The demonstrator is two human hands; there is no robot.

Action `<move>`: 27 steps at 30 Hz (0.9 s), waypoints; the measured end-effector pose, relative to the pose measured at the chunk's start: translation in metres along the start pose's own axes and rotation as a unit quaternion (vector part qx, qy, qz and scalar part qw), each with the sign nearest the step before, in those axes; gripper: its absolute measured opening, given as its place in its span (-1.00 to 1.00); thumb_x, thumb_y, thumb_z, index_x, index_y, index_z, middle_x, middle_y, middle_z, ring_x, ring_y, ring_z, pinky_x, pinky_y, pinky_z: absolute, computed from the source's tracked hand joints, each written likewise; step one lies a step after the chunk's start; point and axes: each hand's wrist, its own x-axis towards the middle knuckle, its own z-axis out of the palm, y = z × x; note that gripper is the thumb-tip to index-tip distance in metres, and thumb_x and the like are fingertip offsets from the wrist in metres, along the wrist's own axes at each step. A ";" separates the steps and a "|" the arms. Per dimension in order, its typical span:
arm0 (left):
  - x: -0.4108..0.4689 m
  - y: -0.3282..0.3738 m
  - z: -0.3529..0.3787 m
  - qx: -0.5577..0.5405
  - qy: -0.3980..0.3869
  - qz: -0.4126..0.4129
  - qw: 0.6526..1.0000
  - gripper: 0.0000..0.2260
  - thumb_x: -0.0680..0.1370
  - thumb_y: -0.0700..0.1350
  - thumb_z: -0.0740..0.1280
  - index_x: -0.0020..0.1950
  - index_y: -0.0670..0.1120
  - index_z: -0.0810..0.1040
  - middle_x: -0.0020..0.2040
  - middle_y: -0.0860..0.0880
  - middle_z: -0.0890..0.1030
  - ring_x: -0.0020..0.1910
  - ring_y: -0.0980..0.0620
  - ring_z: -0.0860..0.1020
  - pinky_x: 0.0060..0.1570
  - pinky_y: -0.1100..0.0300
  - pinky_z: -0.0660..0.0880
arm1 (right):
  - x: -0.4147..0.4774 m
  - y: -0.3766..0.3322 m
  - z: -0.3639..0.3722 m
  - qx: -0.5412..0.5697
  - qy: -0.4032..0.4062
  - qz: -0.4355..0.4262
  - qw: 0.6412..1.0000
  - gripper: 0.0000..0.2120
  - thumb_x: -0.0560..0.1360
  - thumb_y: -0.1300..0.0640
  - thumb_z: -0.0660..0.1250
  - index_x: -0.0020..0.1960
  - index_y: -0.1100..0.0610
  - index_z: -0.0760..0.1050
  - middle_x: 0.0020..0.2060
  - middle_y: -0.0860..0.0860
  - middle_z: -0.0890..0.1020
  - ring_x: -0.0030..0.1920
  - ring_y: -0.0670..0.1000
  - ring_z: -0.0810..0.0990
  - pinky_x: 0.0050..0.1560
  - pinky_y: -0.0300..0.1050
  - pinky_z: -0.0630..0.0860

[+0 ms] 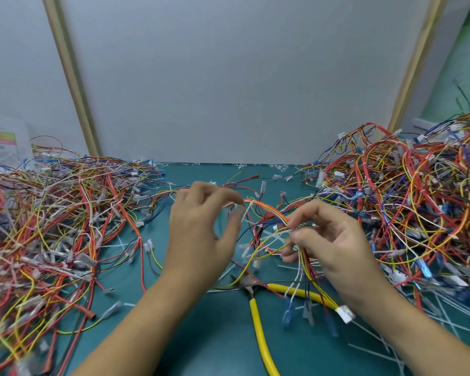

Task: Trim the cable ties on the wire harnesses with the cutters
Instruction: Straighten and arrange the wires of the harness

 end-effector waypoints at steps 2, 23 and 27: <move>-0.002 -0.002 0.003 0.051 -0.019 0.073 0.996 -0.91 0.50 -0.07 0.40 -0.04 0.05 0.69 0.00 0.00 0.55 0.03 -0.04 0.43 0.06 0.08 0.33 | 0.000 -0.001 0.002 0.044 0.005 0.022 0.999 -0.69 0.50 0.52 0.25 -0.23 0.17 0.55 -0.31 0.03 0.55 -0.38 0.11 0.63 -0.35 -0.09 0.62; -0.007 0.009 0.006 -0.290 -0.172 -0.033 0.941 -0.95 0.56 -0.08 0.35 -0.09 0.01 0.60 -0.31 -0.09 0.51 -0.32 -0.16 0.44 -0.35 -0.07 0.44 | 0.004 0.008 0.002 -0.075 -0.025 -0.012 0.997 -0.73 0.57 0.38 0.28 0.00 0.04 0.62 -0.11 0.04 0.71 -0.10 0.07 0.65 -0.05 -0.13 0.60; -0.010 0.007 0.009 -0.288 -0.184 -0.050 0.939 -0.94 0.56 -0.14 0.37 -0.08 -0.03 0.63 -0.32 0.03 0.58 -0.37 0.05 0.47 -0.38 0.14 0.40 | 0.004 0.008 -0.001 -0.101 -0.066 -0.018 0.992 -0.81 0.53 0.28 0.40 0.02 0.02 0.66 -0.09 0.00 0.73 -0.07 0.01 0.67 0.03 -0.09 0.58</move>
